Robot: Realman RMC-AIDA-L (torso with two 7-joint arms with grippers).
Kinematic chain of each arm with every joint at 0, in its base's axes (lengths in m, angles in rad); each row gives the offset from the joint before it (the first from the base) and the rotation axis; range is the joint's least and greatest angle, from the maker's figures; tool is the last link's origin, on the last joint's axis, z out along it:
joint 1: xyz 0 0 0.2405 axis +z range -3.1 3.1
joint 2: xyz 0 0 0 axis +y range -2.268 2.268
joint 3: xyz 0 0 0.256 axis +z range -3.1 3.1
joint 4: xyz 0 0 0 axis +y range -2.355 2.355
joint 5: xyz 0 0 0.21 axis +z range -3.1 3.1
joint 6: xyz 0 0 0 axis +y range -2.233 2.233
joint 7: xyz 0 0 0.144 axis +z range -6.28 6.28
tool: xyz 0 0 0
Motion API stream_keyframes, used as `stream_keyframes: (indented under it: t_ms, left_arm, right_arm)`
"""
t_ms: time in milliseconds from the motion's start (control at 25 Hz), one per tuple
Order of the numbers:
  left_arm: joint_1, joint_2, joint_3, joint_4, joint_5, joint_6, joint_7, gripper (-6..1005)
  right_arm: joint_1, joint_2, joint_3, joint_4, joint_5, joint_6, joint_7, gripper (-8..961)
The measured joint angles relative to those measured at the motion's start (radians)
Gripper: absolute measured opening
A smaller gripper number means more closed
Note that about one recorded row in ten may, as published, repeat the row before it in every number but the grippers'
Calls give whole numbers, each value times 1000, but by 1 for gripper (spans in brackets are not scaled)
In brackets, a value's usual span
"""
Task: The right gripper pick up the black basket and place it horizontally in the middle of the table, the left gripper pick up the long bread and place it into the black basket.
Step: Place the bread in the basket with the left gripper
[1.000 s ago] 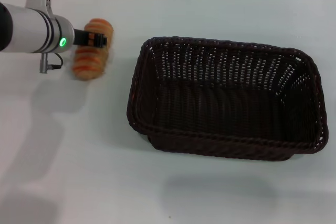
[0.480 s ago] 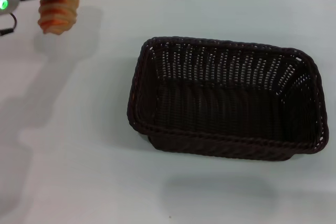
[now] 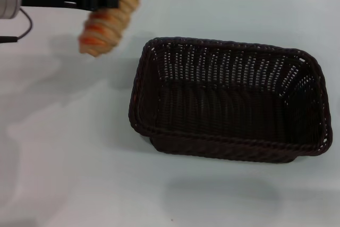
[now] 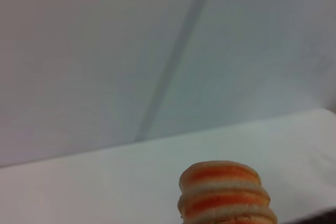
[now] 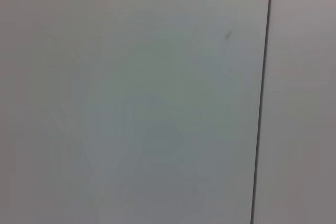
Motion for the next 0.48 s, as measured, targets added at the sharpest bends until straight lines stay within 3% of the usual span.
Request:
stream_keyframes:
  t_ms: [240,320,480]
  left_arm:
    - [-12,0,-7,-1,-35,-45,14,238]
    - [-51,0,-2,6,-211,-170,41,222]
    - [-65,-4,45,56,-259,-164,59,186]
  right_arm:
    - [9,0,1,-2,0,2,0,328]
    - [11,0,1,-2,0,3,0,328]
    - [16,0,1,-6,0,3,0,329]
